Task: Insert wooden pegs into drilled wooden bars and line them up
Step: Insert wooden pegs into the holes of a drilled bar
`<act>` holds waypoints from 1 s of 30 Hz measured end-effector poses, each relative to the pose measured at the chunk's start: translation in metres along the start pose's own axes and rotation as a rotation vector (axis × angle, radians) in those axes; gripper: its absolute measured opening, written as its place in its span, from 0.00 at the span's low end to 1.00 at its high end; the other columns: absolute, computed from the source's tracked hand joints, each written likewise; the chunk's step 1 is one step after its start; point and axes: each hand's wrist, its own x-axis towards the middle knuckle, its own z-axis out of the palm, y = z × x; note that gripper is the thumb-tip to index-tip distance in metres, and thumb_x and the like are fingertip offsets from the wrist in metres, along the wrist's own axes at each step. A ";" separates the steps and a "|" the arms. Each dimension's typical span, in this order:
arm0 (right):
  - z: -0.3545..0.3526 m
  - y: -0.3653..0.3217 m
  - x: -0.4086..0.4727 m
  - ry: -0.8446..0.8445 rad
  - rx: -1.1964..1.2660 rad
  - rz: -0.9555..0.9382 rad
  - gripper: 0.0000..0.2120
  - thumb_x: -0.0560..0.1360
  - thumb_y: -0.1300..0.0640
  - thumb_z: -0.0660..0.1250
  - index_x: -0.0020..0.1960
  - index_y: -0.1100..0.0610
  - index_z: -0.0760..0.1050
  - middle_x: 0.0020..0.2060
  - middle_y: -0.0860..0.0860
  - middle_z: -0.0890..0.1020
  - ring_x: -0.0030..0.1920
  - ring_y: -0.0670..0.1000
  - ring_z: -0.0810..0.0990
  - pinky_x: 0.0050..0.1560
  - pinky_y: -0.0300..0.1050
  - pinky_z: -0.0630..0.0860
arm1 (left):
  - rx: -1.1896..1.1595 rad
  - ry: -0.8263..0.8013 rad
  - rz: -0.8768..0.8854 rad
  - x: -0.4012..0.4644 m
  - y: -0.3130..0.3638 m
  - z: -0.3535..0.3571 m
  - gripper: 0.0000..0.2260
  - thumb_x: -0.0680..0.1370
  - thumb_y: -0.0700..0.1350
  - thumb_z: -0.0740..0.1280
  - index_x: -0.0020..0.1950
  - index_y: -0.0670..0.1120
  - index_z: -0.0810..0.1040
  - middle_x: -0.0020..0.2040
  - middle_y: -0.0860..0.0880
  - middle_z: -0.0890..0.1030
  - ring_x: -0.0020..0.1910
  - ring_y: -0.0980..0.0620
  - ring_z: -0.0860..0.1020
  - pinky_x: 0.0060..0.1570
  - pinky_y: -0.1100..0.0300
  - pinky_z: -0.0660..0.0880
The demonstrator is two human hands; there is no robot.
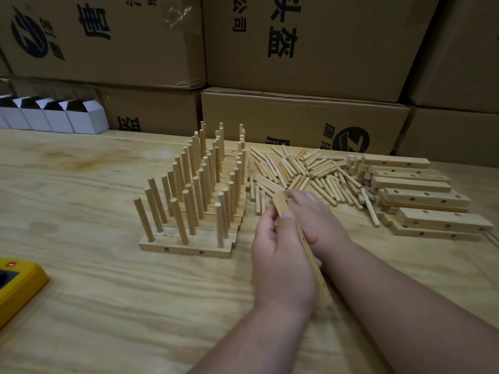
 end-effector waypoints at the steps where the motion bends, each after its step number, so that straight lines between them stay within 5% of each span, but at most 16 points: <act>1: 0.000 0.000 0.004 -0.052 0.036 -0.047 0.22 0.79 0.47 0.58 0.73 0.41 0.66 0.75 0.44 0.60 0.73 0.47 0.55 0.70 0.45 0.55 | 0.012 -0.007 0.004 0.000 0.000 0.000 0.18 0.79 0.55 0.61 0.66 0.52 0.76 0.32 0.52 0.82 0.26 0.52 0.77 0.29 0.57 0.75; 5: 0.003 0.005 0.018 -0.254 0.041 -0.166 0.30 0.81 0.44 0.60 0.79 0.38 0.53 0.80 0.39 0.46 0.71 0.35 0.42 0.67 0.41 0.39 | 0.027 -0.018 0.029 0.001 -0.002 0.000 0.17 0.81 0.52 0.61 0.65 0.44 0.77 0.31 0.52 0.81 0.26 0.52 0.76 0.27 0.57 0.74; 8: 0.008 0.007 0.024 -0.211 0.093 -0.123 0.30 0.81 0.44 0.59 0.80 0.45 0.55 0.80 0.42 0.49 0.68 0.32 0.43 0.68 0.42 0.39 | 0.035 -0.031 0.038 -0.001 -0.001 0.000 0.15 0.82 0.51 0.61 0.66 0.48 0.77 0.32 0.52 0.81 0.26 0.54 0.77 0.28 0.57 0.76; 12: 0.015 0.012 0.027 0.010 0.095 0.031 0.19 0.77 0.42 0.64 0.66 0.45 0.70 0.76 0.44 0.63 0.77 0.48 0.55 0.74 0.49 0.52 | 0.035 -0.041 0.042 -0.005 0.003 0.003 0.10 0.85 0.48 0.60 0.60 0.61 0.76 0.32 0.53 0.81 0.26 0.55 0.76 0.29 0.56 0.77; 14: 0.015 0.012 0.029 0.118 0.148 0.201 0.12 0.73 0.43 0.68 0.53 0.42 0.69 0.60 0.42 0.74 0.66 0.51 0.69 0.63 0.50 0.67 | 0.037 -0.039 0.029 -0.005 0.003 0.003 0.10 0.85 0.48 0.60 0.60 0.65 0.72 0.32 0.53 0.81 0.27 0.55 0.77 0.32 0.55 0.77; 16: 0.014 0.012 0.030 0.185 0.206 0.293 0.15 0.70 0.41 0.70 0.50 0.41 0.68 0.49 0.40 0.73 0.56 0.48 0.72 0.56 0.49 0.71 | 0.045 -0.041 0.039 -0.005 0.003 0.003 0.13 0.85 0.48 0.60 0.67 0.62 0.68 0.33 0.53 0.81 0.27 0.54 0.76 0.34 0.56 0.76; 21: 0.013 0.012 0.034 0.112 0.096 0.292 0.27 0.72 0.52 0.65 0.71 0.48 0.70 0.69 0.46 0.72 0.70 0.52 0.67 0.67 0.52 0.64 | 0.039 -0.048 0.043 -0.004 0.003 0.002 0.13 0.85 0.48 0.60 0.67 0.63 0.66 0.32 0.53 0.81 0.26 0.56 0.76 0.31 0.61 0.76; 30: 0.013 0.016 0.037 0.028 0.023 0.304 0.21 0.74 0.48 0.61 0.65 0.52 0.75 0.69 0.50 0.69 0.70 0.54 0.63 0.69 0.53 0.61 | 0.048 -0.057 0.060 -0.004 0.004 0.003 0.10 0.85 0.48 0.60 0.63 0.62 0.71 0.32 0.53 0.80 0.27 0.56 0.76 0.32 0.57 0.77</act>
